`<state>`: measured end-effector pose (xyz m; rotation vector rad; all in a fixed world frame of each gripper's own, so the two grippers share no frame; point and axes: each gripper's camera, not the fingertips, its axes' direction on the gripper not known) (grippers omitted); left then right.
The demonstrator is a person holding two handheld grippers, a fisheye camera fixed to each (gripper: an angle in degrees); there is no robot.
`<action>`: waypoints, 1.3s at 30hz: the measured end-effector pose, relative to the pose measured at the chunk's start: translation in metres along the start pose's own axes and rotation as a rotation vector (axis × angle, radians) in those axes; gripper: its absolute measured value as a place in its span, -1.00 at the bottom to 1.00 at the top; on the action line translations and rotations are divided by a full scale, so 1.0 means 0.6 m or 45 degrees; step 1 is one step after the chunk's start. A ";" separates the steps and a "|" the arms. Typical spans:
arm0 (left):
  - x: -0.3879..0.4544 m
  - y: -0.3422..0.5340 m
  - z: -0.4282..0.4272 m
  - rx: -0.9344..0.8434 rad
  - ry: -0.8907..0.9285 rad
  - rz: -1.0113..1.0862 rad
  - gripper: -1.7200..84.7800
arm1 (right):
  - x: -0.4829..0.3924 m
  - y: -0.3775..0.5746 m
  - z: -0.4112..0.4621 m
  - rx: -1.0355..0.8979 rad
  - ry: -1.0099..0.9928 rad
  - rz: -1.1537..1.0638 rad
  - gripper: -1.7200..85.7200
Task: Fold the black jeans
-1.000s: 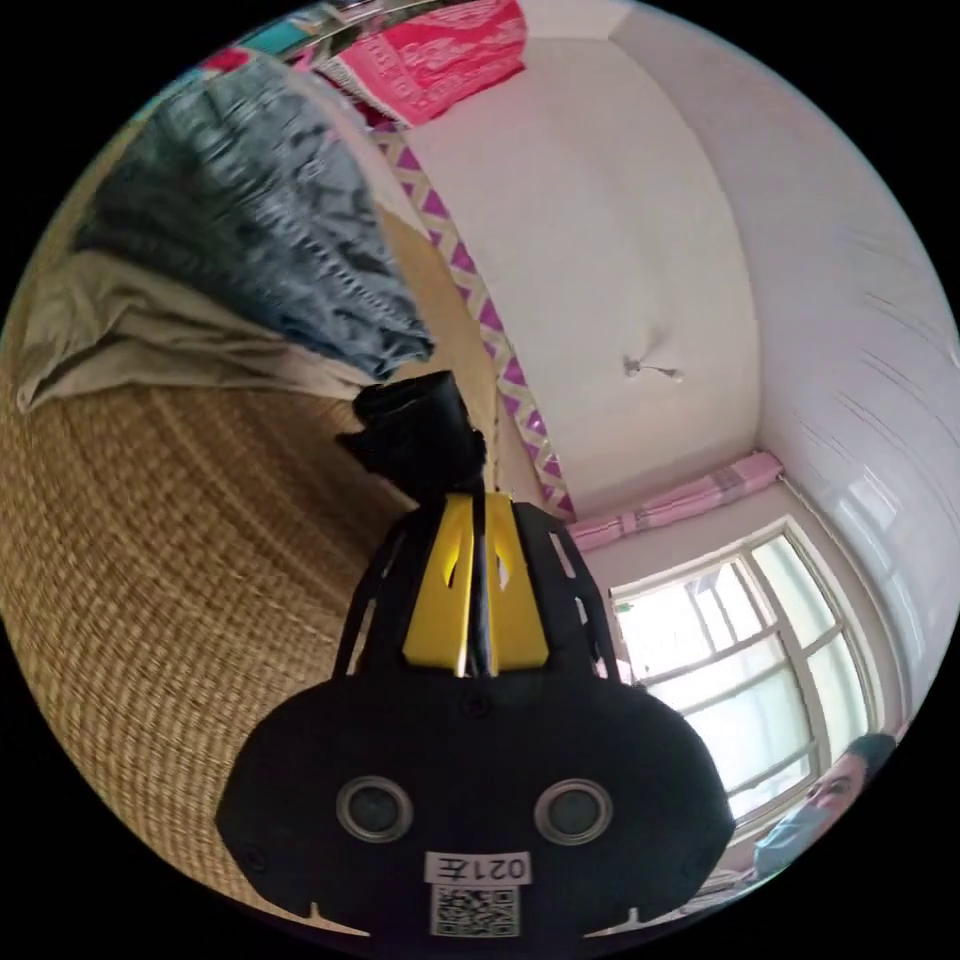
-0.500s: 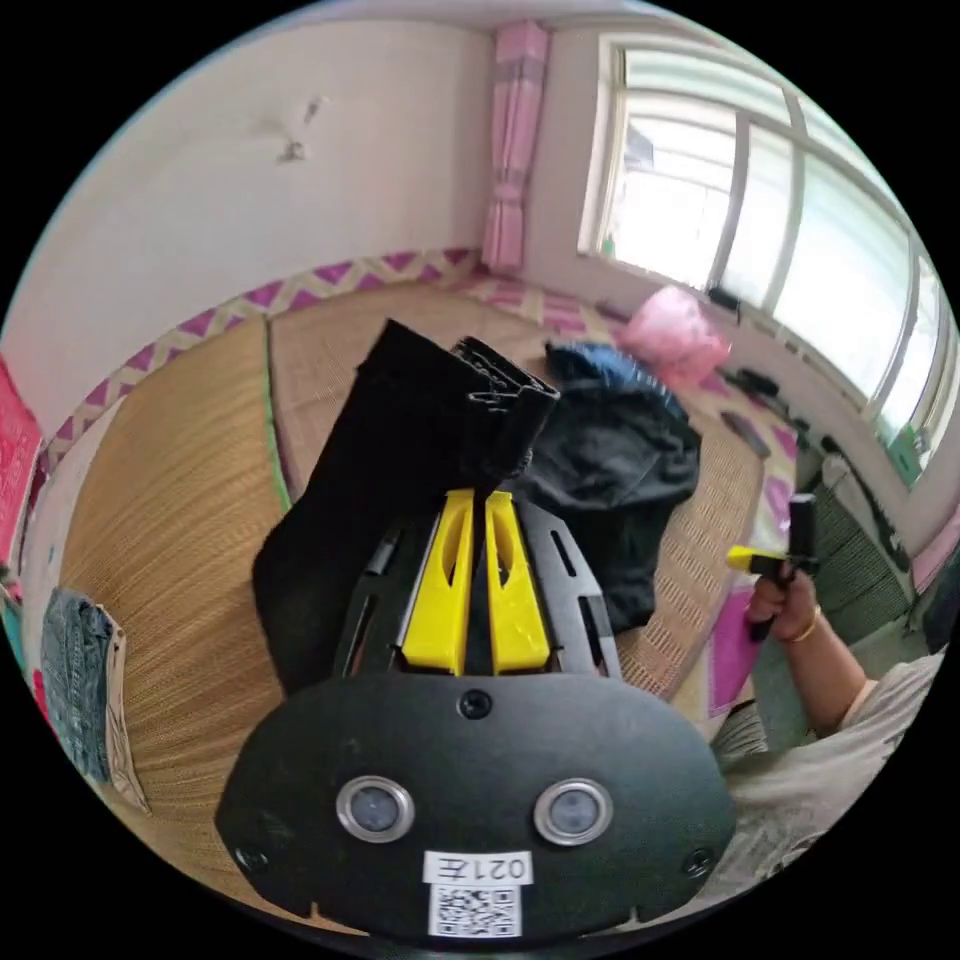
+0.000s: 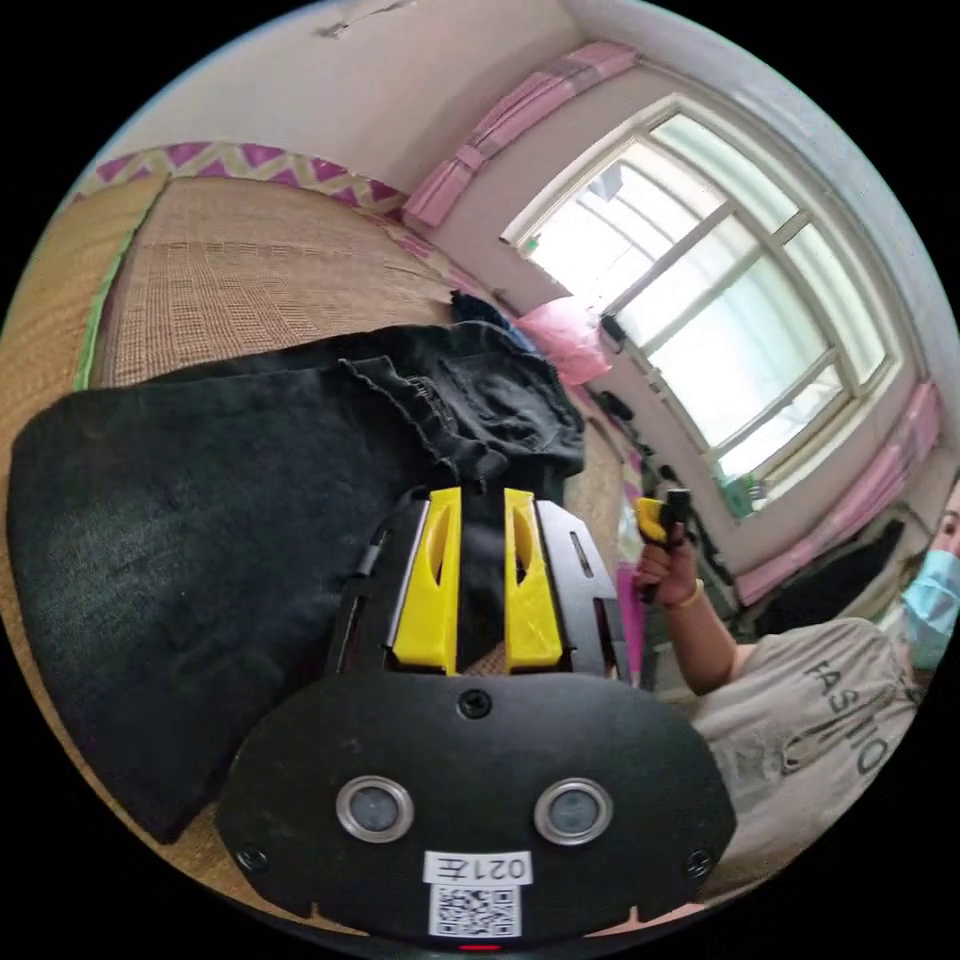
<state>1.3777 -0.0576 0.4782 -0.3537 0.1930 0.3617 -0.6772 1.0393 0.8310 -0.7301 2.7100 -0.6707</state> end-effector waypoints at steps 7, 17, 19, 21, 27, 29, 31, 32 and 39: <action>0.011 0.089 -0.164 0.066 0.040 0.073 -0.87 | 0.040 -0.095 -0.079 0.329 0.465 0.426 -0.59; 0.021 0.277 -0.369 0.162 -0.119 0.013 -0.98 | 0.118 -0.191 -0.031 0.561 0.455 0.738 -0.84; 0.020 0.309 -0.398 0.214 -0.109 -0.004 -0.98 | 0.109 -0.203 -0.010 0.599 0.408 0.769 -0.93; 0.016 0.351 -0.433 0.270 -0.110 -0.035 -0.98 | 0.048 -0.241 0.017 0.554 0.499 0.627 -0.95; -0.008 0.437 -0.502 0.397 -0.096 -0.104 -0.98 | -0.309 -0.376 0.293 0.228 0.769 -0.161 -0.96; -0.012 0.453 -0.515 0.428 -0.101 -0.102 -0.98 | -0.416 -0.375 0.428 0.074 0.815 -0.431 -0.96; -0.014 0.469 -0.525 0.451 -0.119 -0.099 -0.98 | -0.526 -0.324 0.619 -0.159 0.884 -0.781 -0.96; -0.016 0.479 -0.529 0.463 -0.128 -0.104 -0.98 | -0.546 -0.303 0.666 -0.219 0.898 -0.862 -0.96; -0.030 0.513 -0.532 0.505 -0.110 -0.137 -0.98 | -0.495 0.007 1.073 -0.956 0.985 -1.276 -0.95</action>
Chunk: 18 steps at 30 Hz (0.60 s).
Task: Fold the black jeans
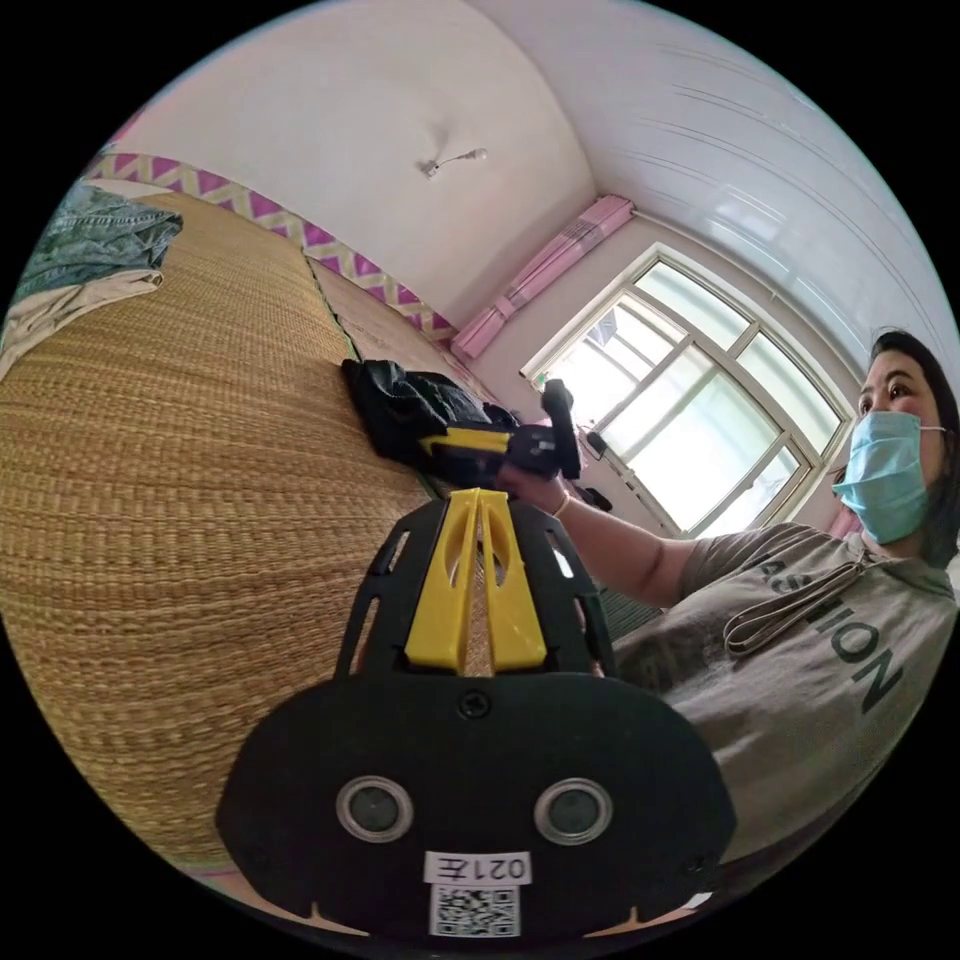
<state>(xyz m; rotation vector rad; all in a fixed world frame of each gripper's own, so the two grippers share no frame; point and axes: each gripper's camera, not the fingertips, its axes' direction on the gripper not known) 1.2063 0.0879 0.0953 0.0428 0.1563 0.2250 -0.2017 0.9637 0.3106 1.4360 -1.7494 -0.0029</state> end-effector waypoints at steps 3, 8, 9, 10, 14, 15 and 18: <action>0.004 -0.013 0.008 -0.009 -0.011 0.038 -0.98 | -0.026 0.014 0.012 0.080 0.100 0.003 -0.92; 0.003 -0.068 0.067 -0.027 0.003 0.098 -0.98 | -0.007 0.012 0.026 0.068 -0.148 0.034 -0.75; 0.006 -0.088 0.088 -0.025 0.001 0.121 -0.98 | -0.002 0.013 0.051 0.011 -0.246 0.039 -0.73; 0.009 -0.099 0.099 -0.023 0.001 0.132 -0.98 | 0.015 0.021 0.052 0.037 -0.318 0.075 -0.73; 0.031 -0.179 0.192 -0.012 0.038 0.207 -0.98 | 0.132 0.093 -0.011 0.254 -0.598 0.261 -0.82; 0.038 -0.199 0.225 -0.030 0.042 0.228 -0.98 | 0.175 0.137 -0.043 0.347 -0.547 0.346 -0.83; 0.037 -0.249 0.323 -0.130 -0.069 0.184 -0.98 | 0.262 0.248 -0.089 0.382 -0.216 0.513 -0.84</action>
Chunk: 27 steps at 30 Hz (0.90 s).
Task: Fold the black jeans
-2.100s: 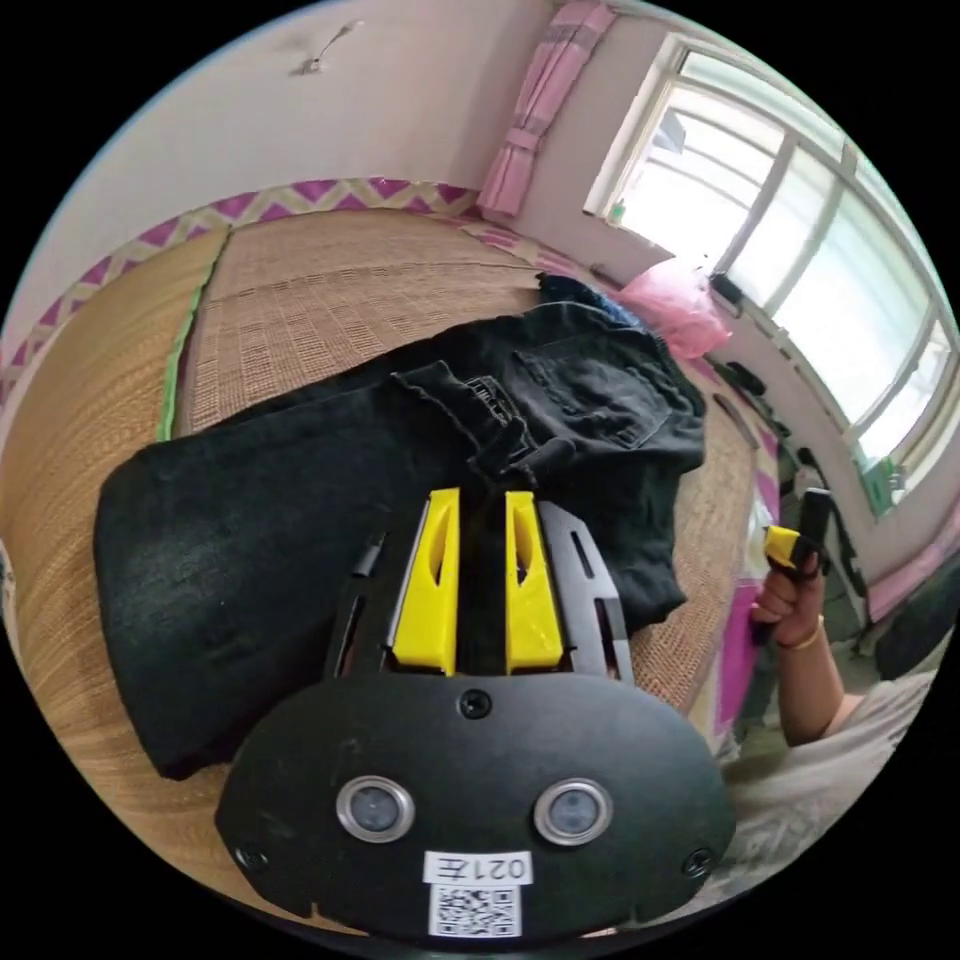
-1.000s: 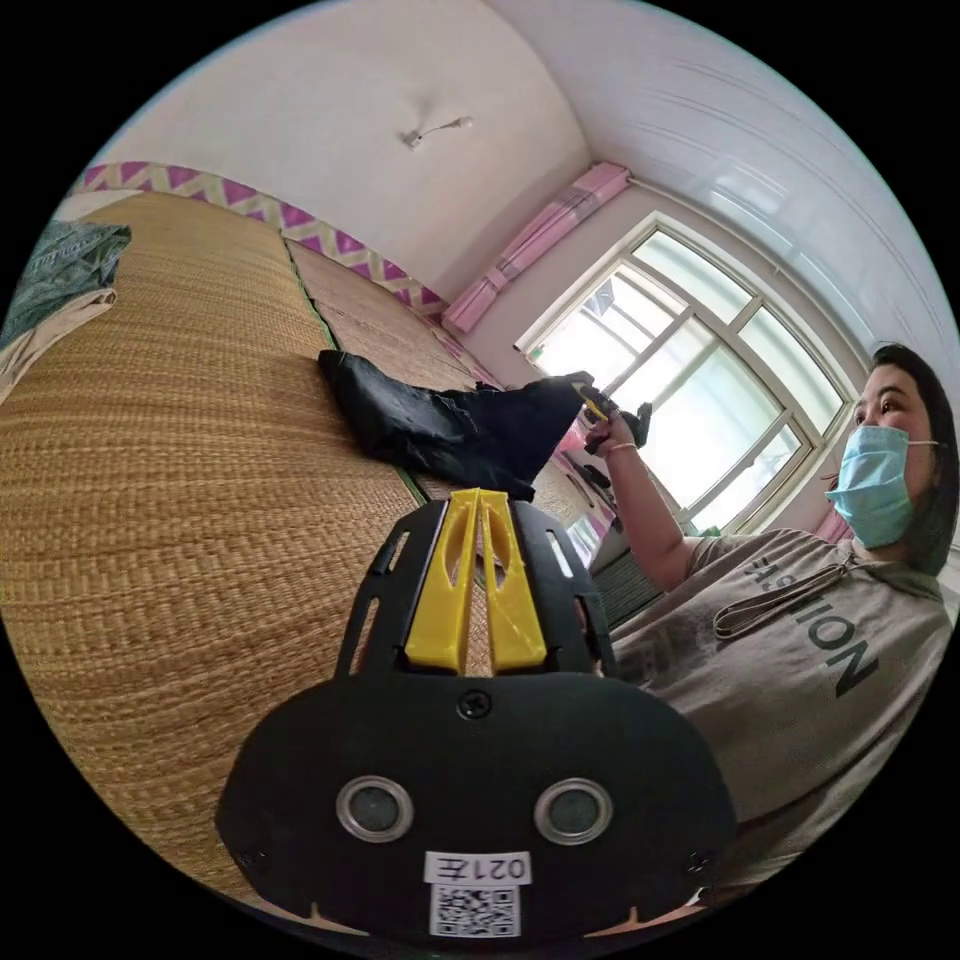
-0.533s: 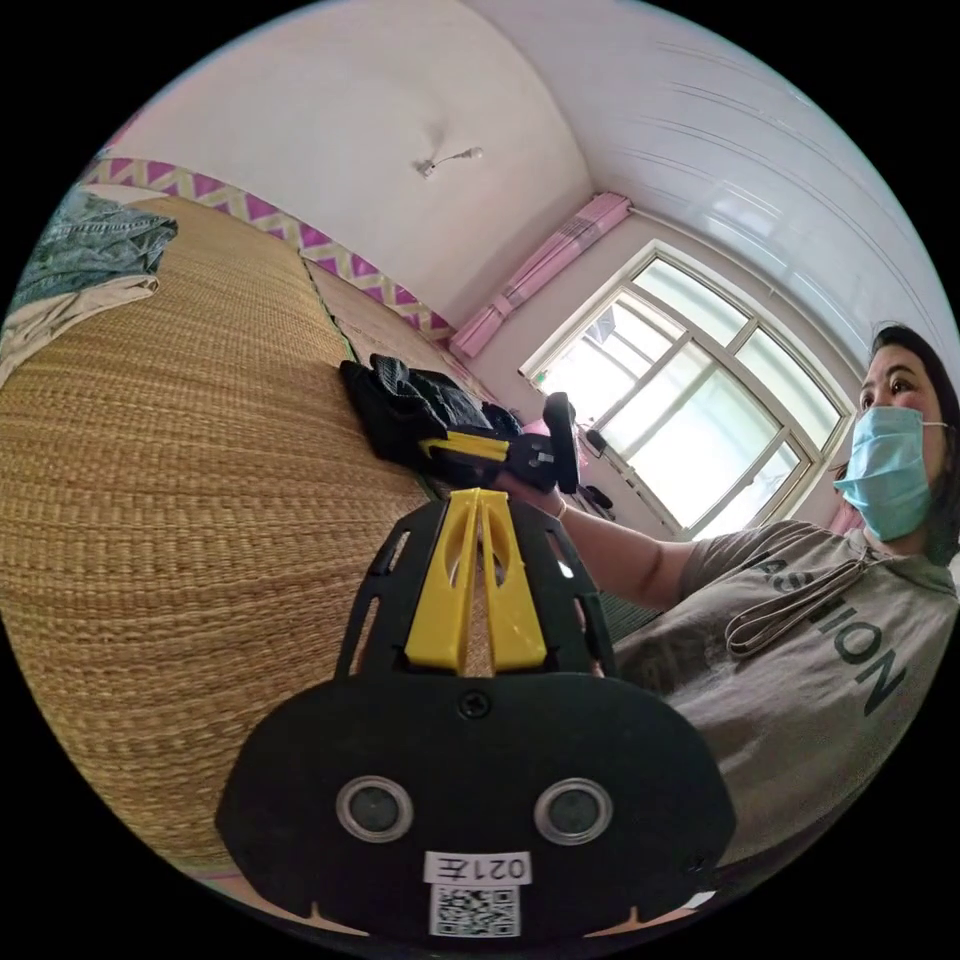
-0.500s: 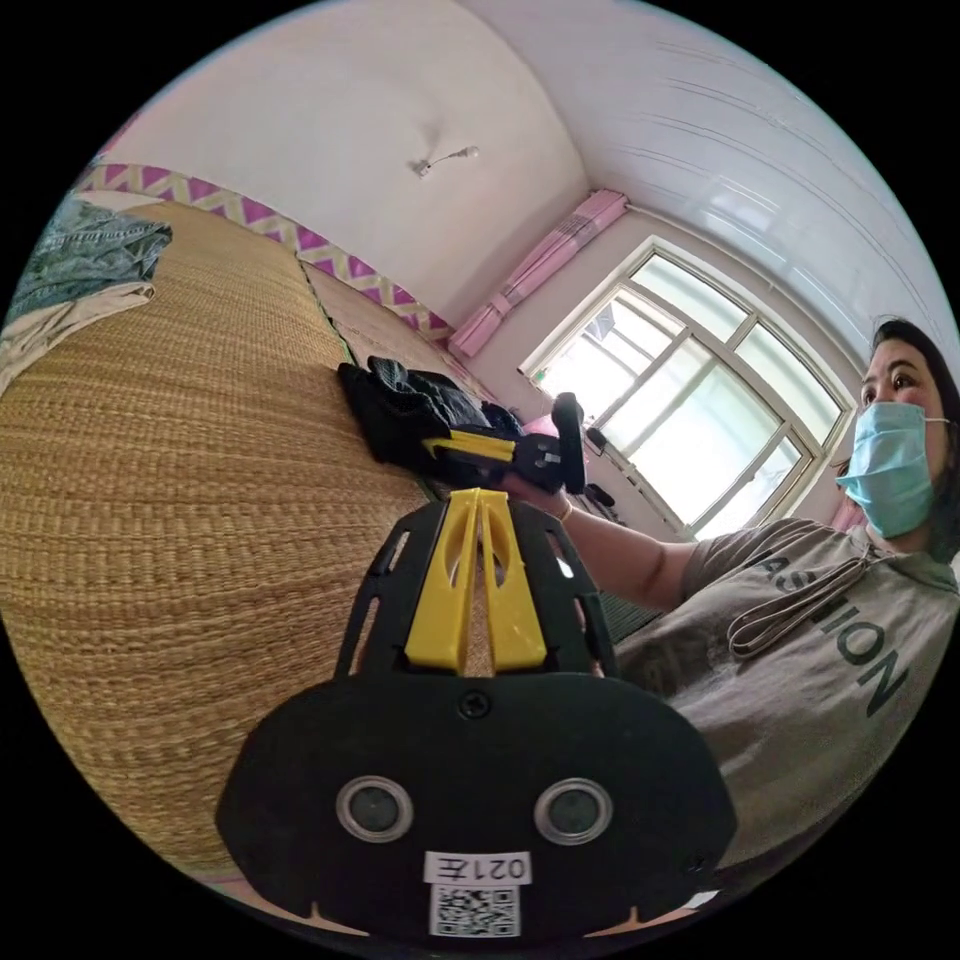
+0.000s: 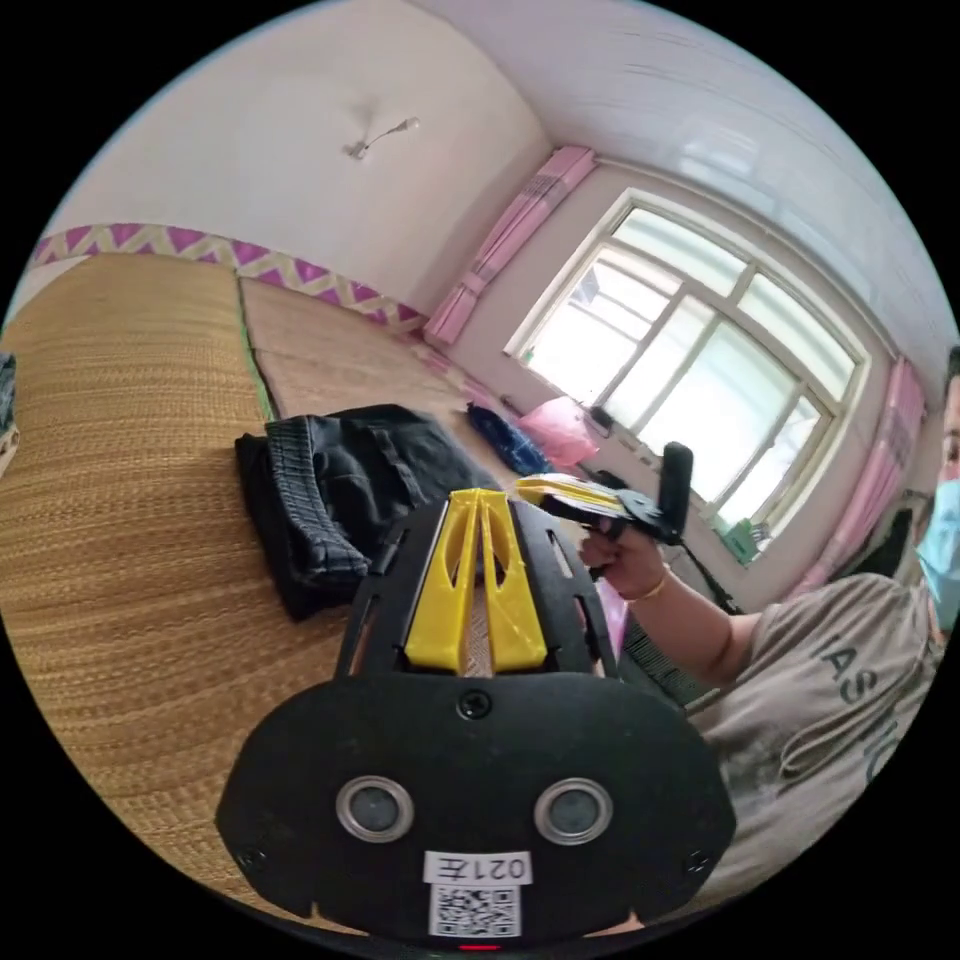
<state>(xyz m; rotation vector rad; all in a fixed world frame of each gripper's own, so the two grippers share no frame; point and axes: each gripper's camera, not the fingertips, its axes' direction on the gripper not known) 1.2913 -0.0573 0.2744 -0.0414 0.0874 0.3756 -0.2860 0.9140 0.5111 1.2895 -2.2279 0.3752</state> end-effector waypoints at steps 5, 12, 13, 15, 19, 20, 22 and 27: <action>-0.148 -0.025 0.130 -0.331 -0.427 -0.231 -0.98 | 0.150 0.137 0.063 -0.373 0.219 0.128 -0.93; -0.228 -0.026 0.041 -0.049 -0.135 -0.392 -0.97 | 0.295 0.113 -0.026 -0.122 0.146 0.226 -0.89; -0.232 -0.028 0.028 -0.006 -0.132 -0.392 -0.97 | 0.335 0.098 -0.034 -0.080 0.137 0.258 -0.82; -0.263 -0.035 -0.008 0.064 -0.170 -0.458 -0.94 | 0.415 0.078 -0.017 -0.107 0.059 0.340 -0.74; -0.327 -0.060 0.015 -0.134 -0.110 -0.584 -0.57 | 0.627 0.082 0.096 -0.285 -0.387 0.676 -0.66; -0.345 -0.065 0.030 -0.181 -0.022 -0.611 -0.56 | 0.652 0.089 0.113 -0.300 -0.455 0.727 -0.65; -0.363 -0.073 0.046 -0.216 0.053 -0.647 -0.56 | 0.720 0.113 0.172 -0.370 -0.652 0.851 -0.65; -0.370 -0.120 0.124 -0.436 -0.032 -0.657 -0.70 | 0.793 0.138 0.232 -0.371 -0.839 0.923 -0.73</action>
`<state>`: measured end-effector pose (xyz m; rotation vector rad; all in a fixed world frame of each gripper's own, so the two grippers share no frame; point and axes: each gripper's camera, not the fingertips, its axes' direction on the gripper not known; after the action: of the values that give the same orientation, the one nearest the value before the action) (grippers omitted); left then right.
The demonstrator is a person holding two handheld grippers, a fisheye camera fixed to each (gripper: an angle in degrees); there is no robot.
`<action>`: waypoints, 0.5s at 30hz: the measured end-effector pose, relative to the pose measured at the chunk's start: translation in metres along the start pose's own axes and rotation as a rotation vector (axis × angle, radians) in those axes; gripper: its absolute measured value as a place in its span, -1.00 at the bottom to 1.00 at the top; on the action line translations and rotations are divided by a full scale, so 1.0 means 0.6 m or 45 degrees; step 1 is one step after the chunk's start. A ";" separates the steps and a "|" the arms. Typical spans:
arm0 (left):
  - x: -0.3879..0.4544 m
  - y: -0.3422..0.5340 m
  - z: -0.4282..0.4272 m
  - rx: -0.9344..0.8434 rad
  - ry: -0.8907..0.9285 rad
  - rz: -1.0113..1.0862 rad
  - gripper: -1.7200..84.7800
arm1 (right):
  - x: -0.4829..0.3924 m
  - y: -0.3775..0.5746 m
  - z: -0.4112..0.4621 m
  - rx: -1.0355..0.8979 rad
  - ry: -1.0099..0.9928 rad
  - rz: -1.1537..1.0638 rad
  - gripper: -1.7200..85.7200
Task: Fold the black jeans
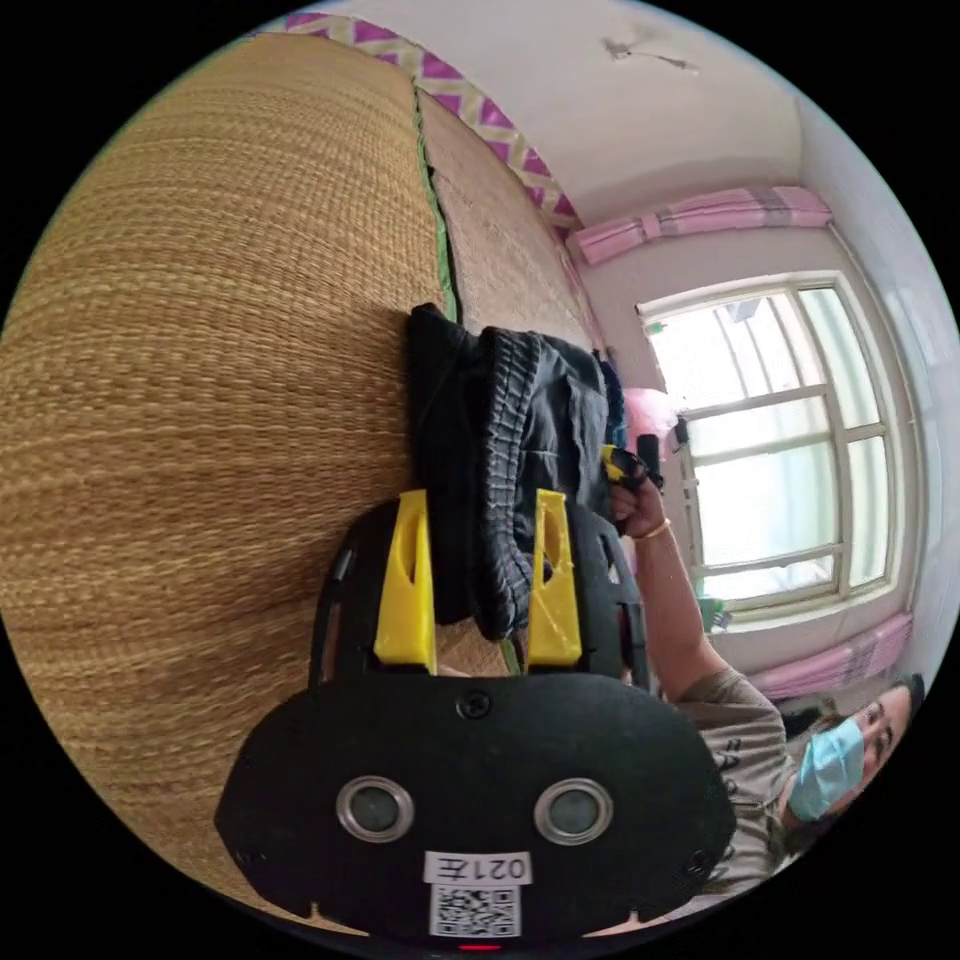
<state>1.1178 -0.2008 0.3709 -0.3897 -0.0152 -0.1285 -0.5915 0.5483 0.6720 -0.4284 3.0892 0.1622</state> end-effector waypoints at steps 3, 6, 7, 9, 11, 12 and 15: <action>0.012 -0.019 0.009 -0.033 -0.090 0.016 -0.79 | 0.039 -0.011 -0.012 0.015 -0.096 0.017 -0.82; 0.015 -0.016 -0.019 0.057 0.109 -0.004 -0.84 | 0.033 -0.008 -0.039 0.047 -0.123 -0.027 -0.84; 0.024 -0.018 -0.023 0.063 0.129 0.008 -0.84 | 0.014 -0.008 -0.054 0.041 -0.090 -0.076 -0.84; 0.091 -0.042 -0.030 0.055 0.122 0.115 -0.84 | -0.013 -0.005 -0.087 0.052 -0.066 -0.126 -0.84; 0.155 -0.078 -0.020 0.049 0.136 0.190 -0.84 | -0.033 0.000 -0.141 0.104 -0.066 -0.146 -0.84; 0.202 -0.111 -0.004 0.039 0.150 0.242 -0.84 | -0.043 0.004 -0.188 0.159 -0.059 -0.151 -0.84; 0.332 -0.204 0.071 0.000 0.202 0.367 -0.84 | -0.065 0.015 -0.332 0.323 -0.017 -0.170 -0.84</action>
<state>1.2999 -0.3215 0.4642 -0.3768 0.1969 0.1253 -0.5574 0.5465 0.8722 -0.6141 2.9981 -0.2256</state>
